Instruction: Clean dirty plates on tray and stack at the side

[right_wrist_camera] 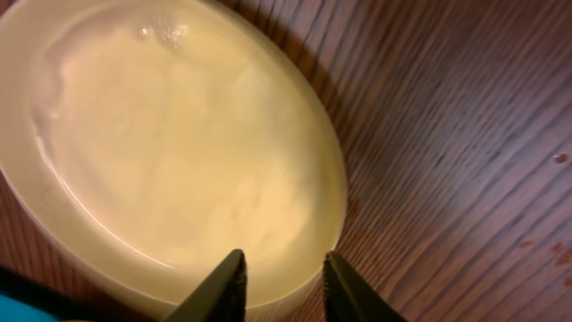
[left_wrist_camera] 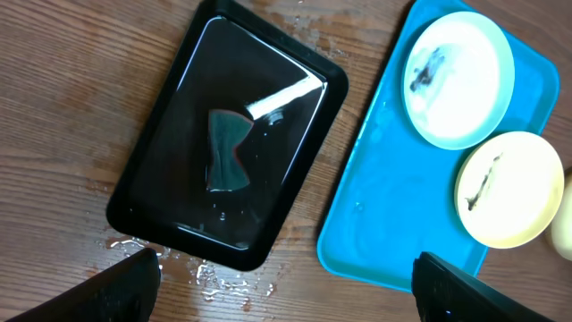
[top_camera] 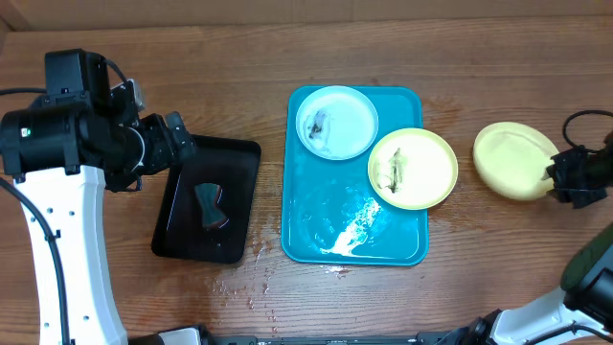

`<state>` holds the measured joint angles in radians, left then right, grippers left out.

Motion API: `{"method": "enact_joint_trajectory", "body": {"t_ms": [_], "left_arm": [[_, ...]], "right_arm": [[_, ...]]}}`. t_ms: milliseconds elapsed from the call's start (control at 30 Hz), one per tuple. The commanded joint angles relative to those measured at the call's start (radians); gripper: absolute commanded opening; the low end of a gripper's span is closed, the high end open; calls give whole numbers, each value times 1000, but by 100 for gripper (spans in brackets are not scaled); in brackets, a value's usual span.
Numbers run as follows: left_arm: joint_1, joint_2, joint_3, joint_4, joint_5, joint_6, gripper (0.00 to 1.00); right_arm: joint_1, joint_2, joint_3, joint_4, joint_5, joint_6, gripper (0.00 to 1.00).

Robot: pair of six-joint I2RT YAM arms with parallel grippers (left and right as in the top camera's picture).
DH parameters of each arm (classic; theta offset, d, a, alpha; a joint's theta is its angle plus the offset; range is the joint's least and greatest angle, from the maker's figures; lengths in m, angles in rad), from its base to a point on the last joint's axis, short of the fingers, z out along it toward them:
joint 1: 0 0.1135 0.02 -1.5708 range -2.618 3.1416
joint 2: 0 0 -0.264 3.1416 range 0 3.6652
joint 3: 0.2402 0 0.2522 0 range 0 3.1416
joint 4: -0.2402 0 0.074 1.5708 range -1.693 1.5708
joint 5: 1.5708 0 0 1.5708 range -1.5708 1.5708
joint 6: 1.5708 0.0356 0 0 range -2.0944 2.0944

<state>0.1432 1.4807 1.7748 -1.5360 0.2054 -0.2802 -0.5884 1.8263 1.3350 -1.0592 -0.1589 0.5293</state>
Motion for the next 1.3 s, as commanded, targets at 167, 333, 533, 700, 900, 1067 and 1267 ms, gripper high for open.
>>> {"method": "enact_joint_trajectory", "body": {"t_ms": [167,333,533,700,900,1067,1267], "left_arm": [[-71,29,-58,36,-53,13,88],[-111,29,-149,64,-148,-41,90],[-111,29,-275,112,-183,-49,91],[-111,29,-417,206,-183,-49,91],[-111,30,-612,363,-180,-73,88],[-111,30,-729,462,-179,-80,88],[-142,31,-818,603,-157,-71,89]], "right_arm": [[183,-106,7,42,-119,-263,41],[372,-94,-15,80,-19,-318,65],[525,-39,-106,181,195,-267,77],[540,-18,-135,186,159,-222,19],[540,-19,-135,153,86,-222,4],[549,-43,-135,101,48,-223,4],[666,-134,-135,-44,15,-261,4]]}}
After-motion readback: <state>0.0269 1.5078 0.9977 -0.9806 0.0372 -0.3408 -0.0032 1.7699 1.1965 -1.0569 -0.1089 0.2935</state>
